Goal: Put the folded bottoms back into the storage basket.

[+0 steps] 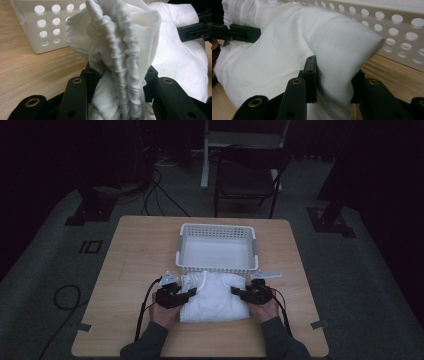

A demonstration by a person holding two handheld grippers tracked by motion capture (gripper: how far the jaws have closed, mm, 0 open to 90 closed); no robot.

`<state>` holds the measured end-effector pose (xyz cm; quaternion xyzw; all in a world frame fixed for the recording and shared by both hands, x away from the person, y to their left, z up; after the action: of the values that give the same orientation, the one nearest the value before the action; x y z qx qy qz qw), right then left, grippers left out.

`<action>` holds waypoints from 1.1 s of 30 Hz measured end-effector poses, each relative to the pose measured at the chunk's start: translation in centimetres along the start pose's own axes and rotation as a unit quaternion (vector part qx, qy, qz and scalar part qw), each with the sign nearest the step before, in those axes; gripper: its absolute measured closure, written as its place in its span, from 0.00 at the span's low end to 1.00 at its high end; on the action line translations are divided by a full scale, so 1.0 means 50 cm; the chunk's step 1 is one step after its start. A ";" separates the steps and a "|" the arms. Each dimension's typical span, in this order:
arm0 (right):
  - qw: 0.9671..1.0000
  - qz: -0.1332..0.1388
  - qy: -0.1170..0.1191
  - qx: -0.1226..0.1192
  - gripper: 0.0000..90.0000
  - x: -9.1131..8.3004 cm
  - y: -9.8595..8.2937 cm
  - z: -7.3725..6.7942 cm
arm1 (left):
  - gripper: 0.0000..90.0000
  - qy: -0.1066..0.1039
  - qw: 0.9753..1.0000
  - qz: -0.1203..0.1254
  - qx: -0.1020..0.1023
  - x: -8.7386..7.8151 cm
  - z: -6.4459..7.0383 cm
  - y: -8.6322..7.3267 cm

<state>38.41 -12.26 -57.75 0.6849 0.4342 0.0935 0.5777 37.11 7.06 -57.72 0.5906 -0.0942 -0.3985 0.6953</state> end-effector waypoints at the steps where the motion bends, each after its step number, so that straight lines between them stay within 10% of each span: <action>1: 1.000 0.001 0.001 0.000 0.76 -0.001 0.001 0.000 | 0.68 0.000 1.000 0.001 -0.001 -0.001 0.001 0.002; 33: 1.000 0.023 0.008 -0.015 0.77 -0.028 0.038 -0.020 | 0.68 -0.004 0.999 0.038 0.010 -0.036 0.030 0.053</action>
<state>37.86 -12.44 -55.25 0.6853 0.4214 0.1183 0.5820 36.18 7.11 -54.29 0.5923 -0.1232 -0.3734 0.7033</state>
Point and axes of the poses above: each handheld gripper's, and its own axes: x roughly forward along the jaws, y roughly out of its top, z roughly to its right, the point moved 10 cm from there along x, roughly forward along the jaws, and after that the axes turned 14 degrees about z, right-handed, at the moved point
